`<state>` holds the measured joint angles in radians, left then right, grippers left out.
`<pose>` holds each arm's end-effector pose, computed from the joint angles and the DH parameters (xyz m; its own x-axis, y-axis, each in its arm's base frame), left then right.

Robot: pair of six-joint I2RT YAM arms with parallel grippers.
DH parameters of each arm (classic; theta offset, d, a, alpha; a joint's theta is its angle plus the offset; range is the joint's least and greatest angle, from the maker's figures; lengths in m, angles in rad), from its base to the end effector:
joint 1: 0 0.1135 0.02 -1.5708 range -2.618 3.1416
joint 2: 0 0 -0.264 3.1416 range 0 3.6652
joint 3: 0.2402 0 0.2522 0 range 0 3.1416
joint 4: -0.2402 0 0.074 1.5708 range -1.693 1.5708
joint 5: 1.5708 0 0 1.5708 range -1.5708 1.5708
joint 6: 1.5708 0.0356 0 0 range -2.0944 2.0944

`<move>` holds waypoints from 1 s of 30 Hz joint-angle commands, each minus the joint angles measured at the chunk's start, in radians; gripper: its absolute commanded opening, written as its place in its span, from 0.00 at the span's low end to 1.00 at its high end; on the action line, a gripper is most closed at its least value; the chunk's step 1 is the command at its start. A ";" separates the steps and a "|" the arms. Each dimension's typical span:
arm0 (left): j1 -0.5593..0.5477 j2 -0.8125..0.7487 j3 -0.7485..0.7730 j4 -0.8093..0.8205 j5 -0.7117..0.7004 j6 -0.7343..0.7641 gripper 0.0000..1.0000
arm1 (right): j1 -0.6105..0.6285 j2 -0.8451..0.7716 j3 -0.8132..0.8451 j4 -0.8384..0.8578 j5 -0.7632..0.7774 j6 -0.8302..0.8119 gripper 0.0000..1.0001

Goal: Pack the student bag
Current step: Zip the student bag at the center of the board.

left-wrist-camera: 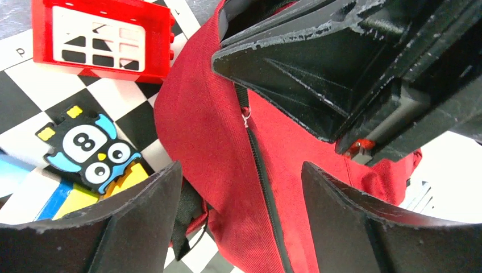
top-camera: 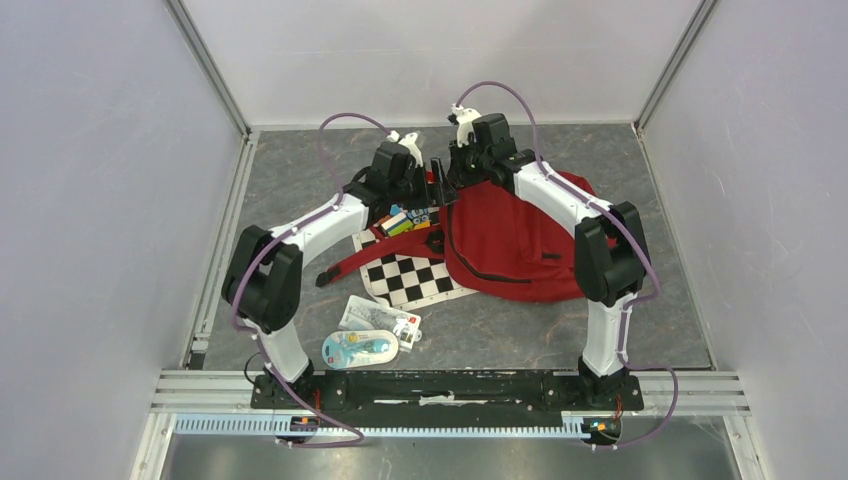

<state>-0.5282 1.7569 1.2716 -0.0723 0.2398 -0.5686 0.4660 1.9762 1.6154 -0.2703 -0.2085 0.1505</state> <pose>0.3461 -0.2117 0.2543 -0.7425 -0.1723 -0.6473 0.3131 0.7650 -0.5628 0.4097 0.2143 0.2615 -0.6095 -0.1423 -0.7799 -0.5032 0.8297 0.2418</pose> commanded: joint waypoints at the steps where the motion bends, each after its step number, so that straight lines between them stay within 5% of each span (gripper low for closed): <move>1: -0.015 0.046 0.076 0.019 0.000 -0.019 0.78 | 0.003 -0.022 0.044 0.012 0.018 -0.013 0.05; 10: -0.042 0.089 0.130 -0.047 0.003 0.042 0.41 | 0.004 -0.163 -0.072 0.117 0.082 -0.019 0.00; 16: -0.059 0.061 0.121 -0.090 -0.003 0.067 0.02 | 0.005 -0.211 -0.093 0.172 0.106 0.007 0.00; 30: -0.087 -0.100 -0.047 -0.103 -0.010 0.043 0.02 | 0.002 -0.195 -0.104 0.226 0.413 -0.081 0.00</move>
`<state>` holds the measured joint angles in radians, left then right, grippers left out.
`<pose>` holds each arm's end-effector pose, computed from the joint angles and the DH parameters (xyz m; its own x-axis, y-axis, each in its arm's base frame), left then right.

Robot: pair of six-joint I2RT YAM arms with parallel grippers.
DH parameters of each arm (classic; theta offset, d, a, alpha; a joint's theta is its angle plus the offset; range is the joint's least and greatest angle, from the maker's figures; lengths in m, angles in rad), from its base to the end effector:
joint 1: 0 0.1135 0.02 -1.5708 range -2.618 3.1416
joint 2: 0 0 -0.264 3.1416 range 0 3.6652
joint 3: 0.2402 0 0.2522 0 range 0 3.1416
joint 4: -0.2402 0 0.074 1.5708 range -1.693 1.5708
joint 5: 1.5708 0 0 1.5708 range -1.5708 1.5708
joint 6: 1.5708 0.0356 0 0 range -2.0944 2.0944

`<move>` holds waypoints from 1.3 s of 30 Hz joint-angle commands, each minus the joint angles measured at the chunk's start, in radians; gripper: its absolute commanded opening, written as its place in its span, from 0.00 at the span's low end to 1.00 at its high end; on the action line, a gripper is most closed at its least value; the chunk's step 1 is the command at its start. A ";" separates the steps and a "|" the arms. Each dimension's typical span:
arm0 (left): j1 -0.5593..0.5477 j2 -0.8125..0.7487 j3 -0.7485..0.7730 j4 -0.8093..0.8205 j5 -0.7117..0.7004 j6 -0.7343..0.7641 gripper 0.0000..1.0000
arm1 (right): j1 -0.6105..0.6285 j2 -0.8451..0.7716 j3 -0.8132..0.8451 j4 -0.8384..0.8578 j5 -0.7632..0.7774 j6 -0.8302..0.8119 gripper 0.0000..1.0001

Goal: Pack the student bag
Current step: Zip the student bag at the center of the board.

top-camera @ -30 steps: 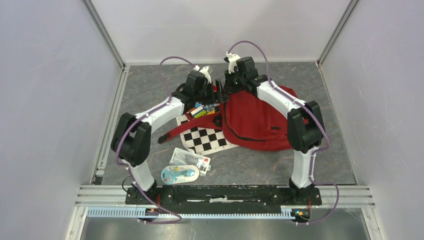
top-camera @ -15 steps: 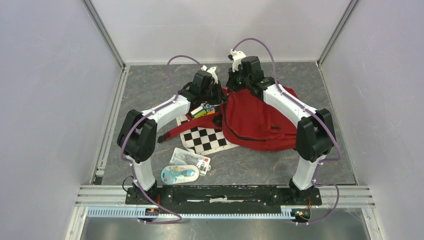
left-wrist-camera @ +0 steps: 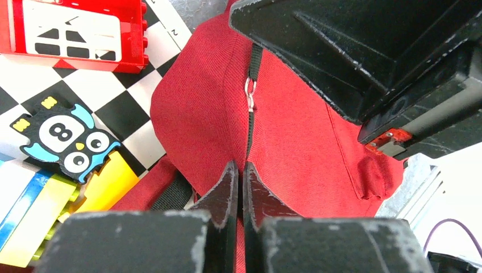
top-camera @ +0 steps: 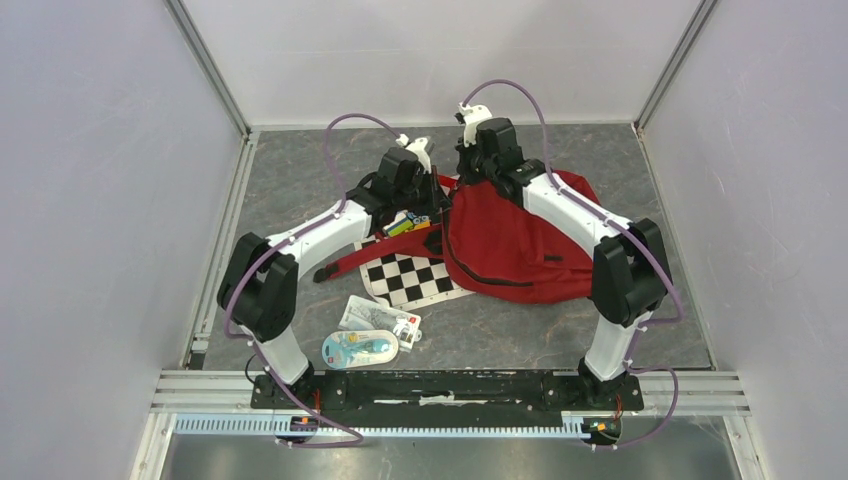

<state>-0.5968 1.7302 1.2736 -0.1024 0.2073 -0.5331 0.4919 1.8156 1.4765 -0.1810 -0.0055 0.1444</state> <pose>0.3271 -0.2311 0.2623 -0.7306 -0.1048 -0.6747 0.3750 0.7641 -0.5249 0.3790 0.2033 0.2903 -0.5021 -0.1058 -0.8583 -0.4085 0.9038 0.1276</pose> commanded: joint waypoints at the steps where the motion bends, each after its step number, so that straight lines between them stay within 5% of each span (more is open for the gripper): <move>1: -0.019 -0.078 -0.056 -0.080 0.017 0.007 0.02 | -0.024 -0.033 0.041 0.129 0.243 -0.086 0.00; 15: -0.019 -0.145 -0.082 -0.177 -0.106 -0.010 0.02 | -0.060 -0.075 -0.014 0.152 0.439 -0.178 0.00; 30: -0.018 -0.175 -0.072 -0.249 -0.106 0.087 0.03 | -0.145 -0.075 -0.073 0.148 0.313 -0.190 0.00; 37: -0.018 -0.031 0.167 -0.291 -0.041 0.150 0.33 | -0.144 -0.110 -0.067 0.092 -0.015 -0.191 0.00; 39: -0.018 0.001 0.216 -0.289 -0.052 0.151 0.45 | -0.145 -0.130 -0.093 0.084 -0.100 -0.200 0.17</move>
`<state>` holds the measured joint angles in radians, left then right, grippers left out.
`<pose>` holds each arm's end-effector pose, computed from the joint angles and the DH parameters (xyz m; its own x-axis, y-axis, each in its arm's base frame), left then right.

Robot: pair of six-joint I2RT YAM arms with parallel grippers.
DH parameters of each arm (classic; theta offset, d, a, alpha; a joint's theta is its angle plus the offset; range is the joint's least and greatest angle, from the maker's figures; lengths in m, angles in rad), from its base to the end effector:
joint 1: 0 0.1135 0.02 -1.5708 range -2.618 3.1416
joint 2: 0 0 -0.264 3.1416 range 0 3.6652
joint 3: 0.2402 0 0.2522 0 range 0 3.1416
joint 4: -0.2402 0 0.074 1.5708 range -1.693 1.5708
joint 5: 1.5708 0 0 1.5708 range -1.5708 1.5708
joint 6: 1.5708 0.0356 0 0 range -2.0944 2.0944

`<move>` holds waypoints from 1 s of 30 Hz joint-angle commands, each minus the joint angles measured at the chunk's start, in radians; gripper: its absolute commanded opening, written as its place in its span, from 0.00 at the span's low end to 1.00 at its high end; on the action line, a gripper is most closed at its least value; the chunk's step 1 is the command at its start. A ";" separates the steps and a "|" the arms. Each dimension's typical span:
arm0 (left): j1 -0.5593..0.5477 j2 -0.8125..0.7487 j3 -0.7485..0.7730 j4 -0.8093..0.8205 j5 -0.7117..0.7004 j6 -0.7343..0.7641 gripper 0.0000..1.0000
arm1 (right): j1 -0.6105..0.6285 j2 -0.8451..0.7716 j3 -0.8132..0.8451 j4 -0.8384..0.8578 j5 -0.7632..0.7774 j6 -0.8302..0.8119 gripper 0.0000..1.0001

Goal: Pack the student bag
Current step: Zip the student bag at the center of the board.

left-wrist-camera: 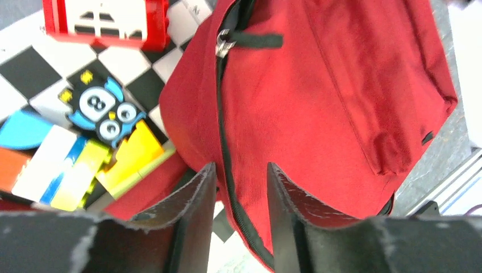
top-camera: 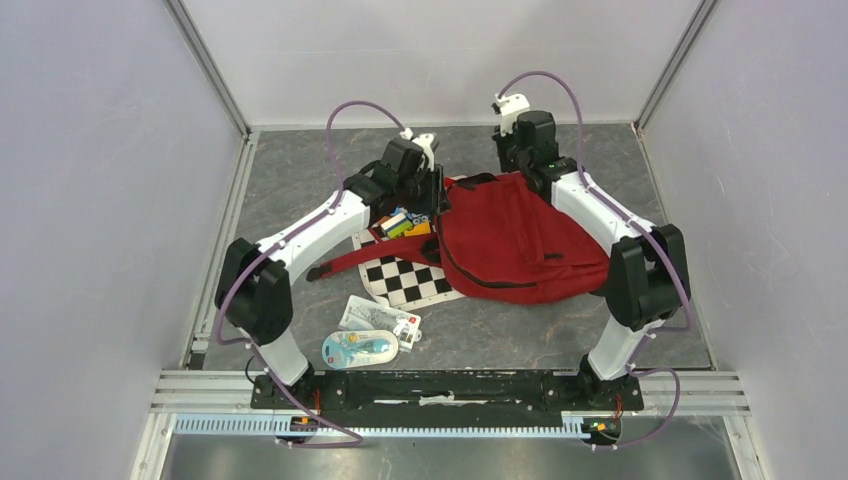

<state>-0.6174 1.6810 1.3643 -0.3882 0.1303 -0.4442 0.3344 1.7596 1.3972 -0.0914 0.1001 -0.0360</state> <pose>0.3102 -0.2259 0.2858 -0.7584 0.0159 -0.6516 0.3641 0.8395 -0.4033 0.3962 0.1339 0.2941 -0.4051 -0.1787 -0.8966 -0.2565 0.9636 -0.0761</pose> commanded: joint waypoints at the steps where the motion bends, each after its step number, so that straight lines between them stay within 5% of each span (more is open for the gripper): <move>1: 0.002 0.065 0.145 -0.002 0.016 0.067 0.50 | 0.012 -0.084 -0.031 -0.004 -0.265 -0.029 0.25; 5: 0.008 0.121 0.207 -0.025 -0.028 0.087 0.62 | 0.012 -0.108 -0.092 -0.016 -0.398 -0.025 0.48; 10: 0.011 0.163 0.244 -0.058 -0.090 0.078 0.68 | 0.011 -0.077 -0.102 -0.007 -0.508 -0.010 0.56; 20: 0.034 0.181 0.191 -0.006 -0.051 -0.025 0.52 | 0.011 0.045 -0.018 -0.029 -0.674 -0.030 0.56; 30: 0.038 0.198 0.171 0.029 0.001 -0.039 0.33 | 0.011 0.103 0.035 -0.059 -0.662 -0.070 0.39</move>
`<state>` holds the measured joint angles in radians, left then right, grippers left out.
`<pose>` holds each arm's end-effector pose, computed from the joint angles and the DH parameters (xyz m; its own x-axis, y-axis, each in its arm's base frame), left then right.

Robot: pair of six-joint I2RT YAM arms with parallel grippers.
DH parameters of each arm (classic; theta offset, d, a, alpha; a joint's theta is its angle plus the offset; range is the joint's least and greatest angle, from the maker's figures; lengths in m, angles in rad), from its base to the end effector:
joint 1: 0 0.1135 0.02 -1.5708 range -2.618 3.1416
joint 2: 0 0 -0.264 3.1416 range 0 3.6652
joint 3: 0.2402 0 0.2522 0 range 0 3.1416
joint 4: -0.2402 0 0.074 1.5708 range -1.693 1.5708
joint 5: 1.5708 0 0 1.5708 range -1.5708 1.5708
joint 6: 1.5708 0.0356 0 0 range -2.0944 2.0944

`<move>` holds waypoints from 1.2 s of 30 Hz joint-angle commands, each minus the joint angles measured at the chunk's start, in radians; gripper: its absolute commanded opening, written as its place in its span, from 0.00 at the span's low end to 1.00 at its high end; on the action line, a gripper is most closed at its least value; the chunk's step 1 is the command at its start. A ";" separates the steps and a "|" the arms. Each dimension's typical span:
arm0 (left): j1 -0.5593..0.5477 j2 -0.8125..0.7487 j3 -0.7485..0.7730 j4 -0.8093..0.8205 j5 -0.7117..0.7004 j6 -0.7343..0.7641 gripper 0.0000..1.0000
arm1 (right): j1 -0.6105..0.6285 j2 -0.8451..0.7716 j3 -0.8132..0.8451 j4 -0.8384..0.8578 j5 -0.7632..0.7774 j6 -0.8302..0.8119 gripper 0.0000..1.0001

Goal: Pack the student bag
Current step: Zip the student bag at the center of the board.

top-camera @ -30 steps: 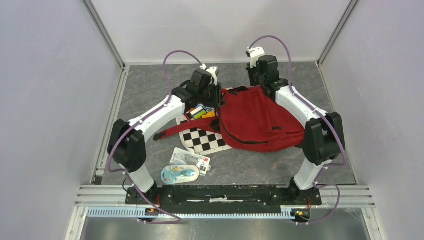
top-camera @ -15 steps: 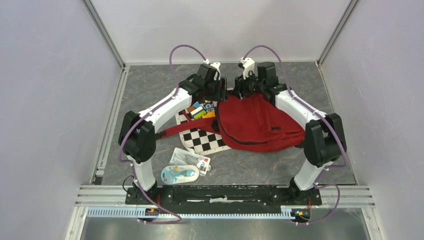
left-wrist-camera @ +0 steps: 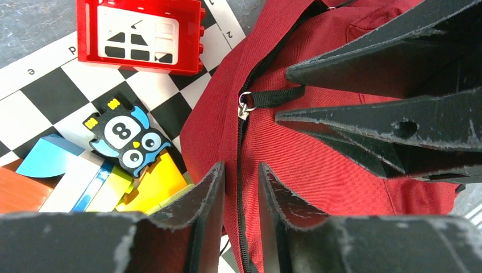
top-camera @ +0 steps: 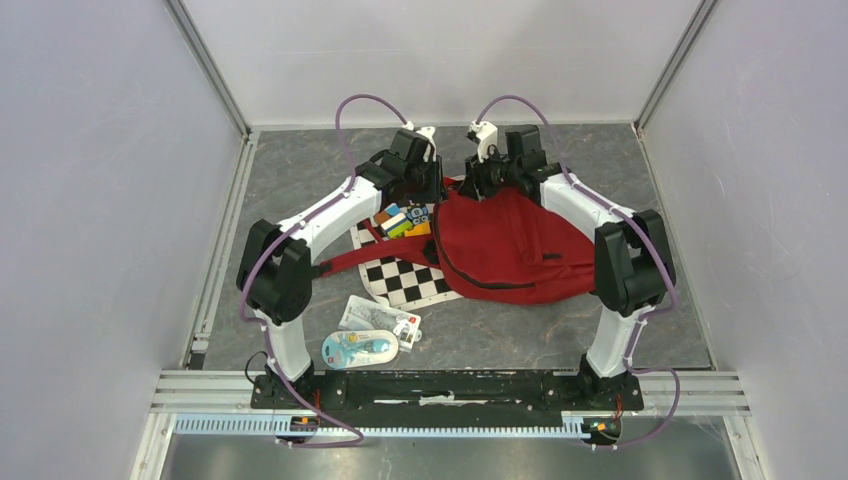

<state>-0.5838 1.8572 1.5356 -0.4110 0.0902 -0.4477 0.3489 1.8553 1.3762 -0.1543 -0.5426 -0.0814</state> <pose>0.3548 -0.2382 0.2730 -0.7649 -0.0114 -0.6441 0.3037 0.8754 -0.3761 0.3916 0.1620 0.2454 -0.4988 -0.2555 -0.8282 -0.7268 0.6439 0.2391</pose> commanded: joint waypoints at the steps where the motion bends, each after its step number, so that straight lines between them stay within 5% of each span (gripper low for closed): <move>1: 0.004 0.024 0.001 0.054 0.046 -0.036 0.31 | -0.004 0.007 0.057 0.004 -0.018 -0.023 0.34; 9: 0.004 0.025 -0.005 0.054 0.053 -0.036 0.02 | -0.004 -0.002 0.055 0.003 0.001 -0.024 0.01; 17: 0.004 -0.003 -0.035 0.072 0.070 -0.022 0.02 | -0.004 -0.052 0.001 0.050 0.014 -0.044 0.00; 20: 0.004 -0.004 -0.041 0.072 0.084 -0.003 0.02 | -0.004 -0.026 0.019 0.045 -0.059 -0.026 0.15; 26: 0.004 -0.009 -0.049 0.069 0.095 0.028 0.02 | -0.003 0.050 0.108 -0.027 -0.114 -0.031 0.28; 36: 0.004 -0.023 -0.054 0.069 0.096 0.043 0.02 | -0.004 0.123 0.161 -0.090 -0.145 -0.050 0.35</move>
<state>-0.5777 1.8797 1.4868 -0.3599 0.1574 -0.4511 0.3485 1.9602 1.4925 -0.2169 -0.6559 -0.1089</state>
